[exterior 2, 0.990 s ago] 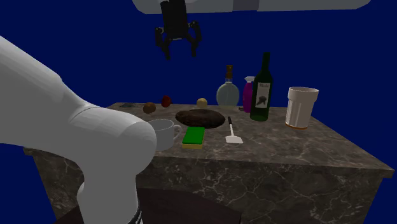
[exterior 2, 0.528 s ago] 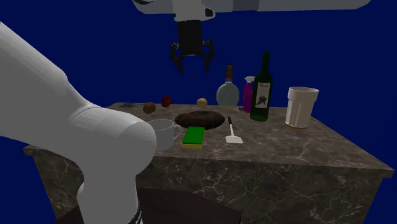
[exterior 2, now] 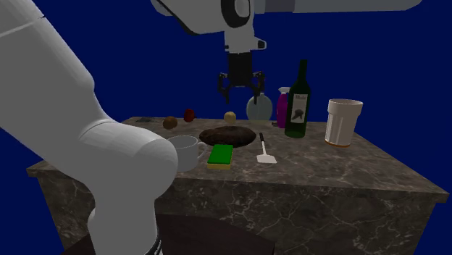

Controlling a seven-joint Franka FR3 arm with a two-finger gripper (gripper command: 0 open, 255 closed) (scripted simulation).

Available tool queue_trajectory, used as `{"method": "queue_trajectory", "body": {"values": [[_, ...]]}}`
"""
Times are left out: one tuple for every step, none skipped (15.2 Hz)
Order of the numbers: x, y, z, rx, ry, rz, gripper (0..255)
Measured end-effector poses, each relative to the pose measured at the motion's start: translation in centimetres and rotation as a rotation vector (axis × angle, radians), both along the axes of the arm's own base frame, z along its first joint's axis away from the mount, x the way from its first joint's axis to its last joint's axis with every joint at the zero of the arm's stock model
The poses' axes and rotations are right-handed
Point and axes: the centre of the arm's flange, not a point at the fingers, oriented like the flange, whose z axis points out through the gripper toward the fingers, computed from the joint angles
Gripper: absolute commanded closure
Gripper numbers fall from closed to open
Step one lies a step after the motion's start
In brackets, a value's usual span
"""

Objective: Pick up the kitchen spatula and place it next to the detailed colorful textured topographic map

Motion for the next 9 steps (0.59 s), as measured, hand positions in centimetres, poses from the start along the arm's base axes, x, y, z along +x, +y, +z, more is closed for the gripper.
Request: {"method": "queue_trajectory", "body": {"values": [[0.5, -0.4, -0.9, 0.004, 0.001, 0.007, 0], [1.2, -1.2, -2.0, 0.008, 0.003, 0.014, 0], [1.7, -1.9, -3.1, 0.011, 0.005, 0.021, 0], [2.4, -2.1, -4.1, 0.015, 0.006, 0.028, 0], [3.5, -2.8, -4.9, 0.019, 0.006, 0.034, 0], [4.1, -3.7, -5.9, 0.022, 0.009, 0.041, 0], [4.7, -4.6, -6.8, 0.026, 0.01, 0.047, 0], [5.2, -5.1, -7.7, 0.03, 0.012, 0.055, 0], [5.9, -5.5, -8.9, 0.034, 0.013, 0.062, 0]]}}
